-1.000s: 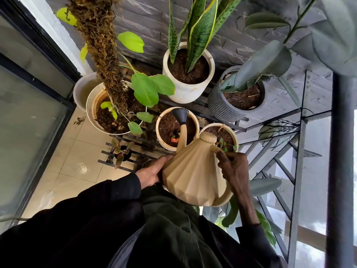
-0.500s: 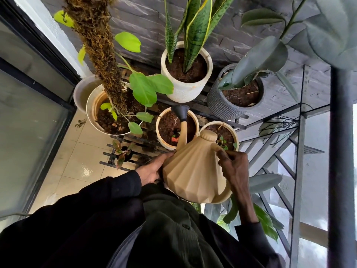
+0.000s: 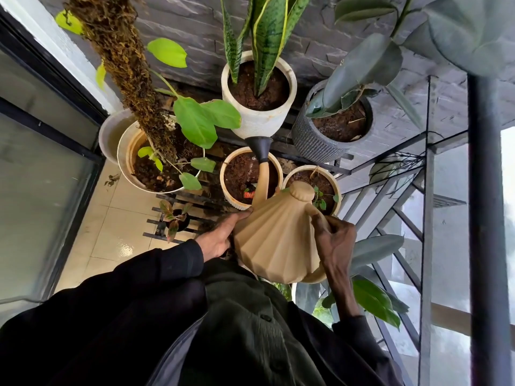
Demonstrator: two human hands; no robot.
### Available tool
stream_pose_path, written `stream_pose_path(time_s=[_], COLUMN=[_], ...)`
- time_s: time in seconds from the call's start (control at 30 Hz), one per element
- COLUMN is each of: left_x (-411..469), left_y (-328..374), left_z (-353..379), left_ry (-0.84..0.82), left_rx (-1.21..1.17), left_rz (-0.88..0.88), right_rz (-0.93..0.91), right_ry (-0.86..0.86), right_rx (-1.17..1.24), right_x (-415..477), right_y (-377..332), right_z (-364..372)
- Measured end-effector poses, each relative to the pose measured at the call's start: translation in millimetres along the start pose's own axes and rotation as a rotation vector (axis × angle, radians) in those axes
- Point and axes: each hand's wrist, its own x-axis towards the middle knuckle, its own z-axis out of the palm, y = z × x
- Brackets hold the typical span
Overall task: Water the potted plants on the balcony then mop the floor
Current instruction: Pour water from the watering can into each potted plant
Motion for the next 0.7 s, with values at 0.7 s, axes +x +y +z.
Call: stream_pose_path(time_s=[0.7], left_x=[-4], left_y=[8], left_z=[0], left_ry=[-0.003], left_rx=[-0.128], left_rz=[0.329], right_rz=[-0.169], right_ry=[0.178], right_rx=[0.259], right_x=[-43], right_y=[27], right_z=[-7])
